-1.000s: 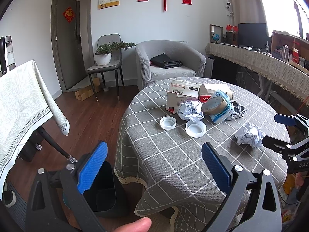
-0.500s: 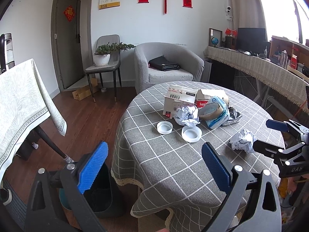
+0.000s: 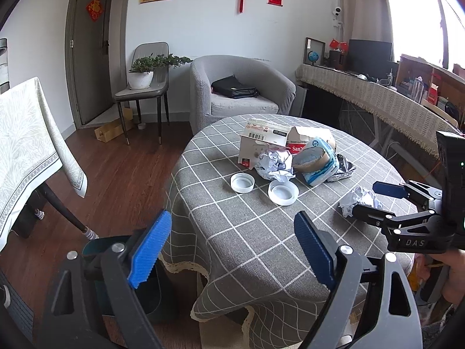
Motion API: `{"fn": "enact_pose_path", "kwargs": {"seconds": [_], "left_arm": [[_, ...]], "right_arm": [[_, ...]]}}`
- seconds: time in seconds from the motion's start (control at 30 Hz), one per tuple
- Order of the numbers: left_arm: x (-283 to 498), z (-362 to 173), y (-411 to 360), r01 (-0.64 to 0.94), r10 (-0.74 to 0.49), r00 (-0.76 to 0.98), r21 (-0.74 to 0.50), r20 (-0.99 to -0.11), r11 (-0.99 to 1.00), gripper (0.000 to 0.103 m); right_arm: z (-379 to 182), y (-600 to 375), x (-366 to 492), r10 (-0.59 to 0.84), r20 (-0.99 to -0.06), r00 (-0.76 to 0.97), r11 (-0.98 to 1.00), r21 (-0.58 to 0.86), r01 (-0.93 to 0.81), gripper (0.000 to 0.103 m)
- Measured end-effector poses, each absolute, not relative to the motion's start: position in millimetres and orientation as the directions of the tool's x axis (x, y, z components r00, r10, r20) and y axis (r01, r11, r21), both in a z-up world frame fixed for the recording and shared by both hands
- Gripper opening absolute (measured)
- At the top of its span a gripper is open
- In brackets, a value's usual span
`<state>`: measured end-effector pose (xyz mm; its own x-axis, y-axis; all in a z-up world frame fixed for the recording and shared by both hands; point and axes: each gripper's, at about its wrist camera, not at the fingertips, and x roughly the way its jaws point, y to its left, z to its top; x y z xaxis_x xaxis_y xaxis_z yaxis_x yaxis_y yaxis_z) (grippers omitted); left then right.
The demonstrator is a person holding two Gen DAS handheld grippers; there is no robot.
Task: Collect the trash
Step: 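Close the right tool on the crumpled white paper ball while the left tool grasps a white plastic lid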
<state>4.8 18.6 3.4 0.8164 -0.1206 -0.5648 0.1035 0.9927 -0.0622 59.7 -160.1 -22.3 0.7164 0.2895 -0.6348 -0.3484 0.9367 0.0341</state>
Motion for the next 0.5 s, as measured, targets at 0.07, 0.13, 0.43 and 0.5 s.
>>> {"fn": "enact_pose_path", "kwargs": {"seconds": [0.07, 0.13, 0.43, 0.5], "left_arm": [[7, 1, 18, 0.111, -0.13, 0.811, -0.068, -0.57, 0.991, 0.085], [10, -1, 18, 0.12, -0.145, 0.803, -0.081, -0.578, 0.989, 0.082], [27, -11, -5, 0.188, -0.188, 0.767, -0.064, -0.614, 0.98, 0.074], [30, -16, -9, 0.2, -0.185, 0.753, -0.049, -0.631, 0.979, 0.072]], "right_arm": [[-26, -158, 63, 0.288, -0.649, 0.704, 0.935, 0.032, -0.353, 0.075], [-30, -156, 65, 0.294, -0.66, 0.691, 0.931, 0.036, -0.362, 0.068], [-27, -159, 71, 0.318, -0.658, 0.682, 0.925, 0.057, -0.376, 0.055], [-21, -161, 71, 0.327, -0.643, 0.692, 0.925, 0.066, -0.375, 0.054]]}}
